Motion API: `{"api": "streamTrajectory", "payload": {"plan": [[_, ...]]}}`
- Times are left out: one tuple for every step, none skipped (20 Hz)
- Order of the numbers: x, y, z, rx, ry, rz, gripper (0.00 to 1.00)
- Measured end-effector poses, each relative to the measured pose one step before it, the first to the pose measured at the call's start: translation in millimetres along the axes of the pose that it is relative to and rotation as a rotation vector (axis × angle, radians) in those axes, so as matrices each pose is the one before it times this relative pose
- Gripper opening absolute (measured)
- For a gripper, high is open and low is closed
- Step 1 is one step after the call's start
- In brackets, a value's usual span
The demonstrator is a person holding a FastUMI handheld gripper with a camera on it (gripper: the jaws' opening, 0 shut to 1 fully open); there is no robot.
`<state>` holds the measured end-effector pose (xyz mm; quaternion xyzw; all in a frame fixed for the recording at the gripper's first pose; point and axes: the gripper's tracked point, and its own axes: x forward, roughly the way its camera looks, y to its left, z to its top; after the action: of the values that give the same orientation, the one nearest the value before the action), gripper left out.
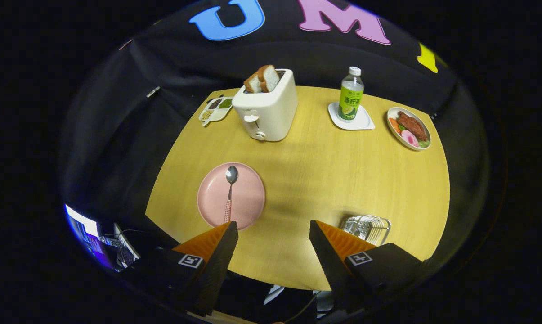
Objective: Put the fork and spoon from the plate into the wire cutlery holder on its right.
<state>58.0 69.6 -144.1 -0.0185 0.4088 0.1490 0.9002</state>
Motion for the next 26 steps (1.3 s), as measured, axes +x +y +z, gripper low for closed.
{"api": "streamTrajectory", "payload": {"plan": [[11.57,14.63,-1.84,-0.01747,-0.01135,0.00376,0.99],[12.37,12.99,-0.62,-0.01292,-0.01367,0.00045,1.0],[13.92,13.85,-2.64,-0.0112,-0.01126,0.0016,0.99],[12.22,11.88,-3.22,-0.01157,-0.00302,0.00235,1.0],[13.49,10.83,-4.17,-0.01353,0.00286,-0.00156,0.99],[11.76,8.2,-4.63,-0.0171,0.00964,-0.00087,0.99],[15.73,8.06,-7.44,-0.01614,0.00671,-0.00454,1.0],[11.82,7.5,-4.53,-0.01752,0.00507,-0.00572,1.0],[11.4,6.1,-6.12,-0.0175,0.00582,-0.01003,1.0],[12.01,4.2,-5.53,-0.01917,0.01187,-0.01461,1.0],[11.68,1.94,-7.33,-0.01689,0.01612,-0.01917,0.99],[10.94,1.64,-8.88,-0.01034,0.02419,-0.01242,1.0],[9.38,3.15,-8.0,-0.00531,0.02431,-0.00826,1.0],[6.3,1.38,-5.78,-0.00161,0.0213,-0.00724,1.0],[6.4,0.52,-3.73,-0.00059,0.01475,-0.00753,1.0],[4.43,0.09,-2.02,0.00298,0.00987,-0.0051,0.98],[4.58,1.69,-0.82,0.006,0.0068,-0.00039,0.97],[3.77,-0.98,-0.08,0.00595,0.00689,-0.00432,0.92],[2.52,-0.19,0.42,0.00698,0.00445,-0.00431,0.9],[3.34,-1.06,0.59,0.01177,0.00338,-0.00492,0.85],[2.41,1.08,1.34,0.01084,0.00702,-0.00018,0.85],[2.54,1.14,-1.13,0.00743,0.01041,0.00157,0.82],[2.65,0.48,-1.67,0.00329,0.00692,-0.00358,0.79],[0.94,1.46,-1.23,-0.00139,0.00417,-0.00075,0.69],[2.2,0.15,-1.59,-0.00474,0.00247,-0.00705,0.59],[-0.27,2.62,3.05,-0.00248,-0.01544,0.00614,0.55]]}}
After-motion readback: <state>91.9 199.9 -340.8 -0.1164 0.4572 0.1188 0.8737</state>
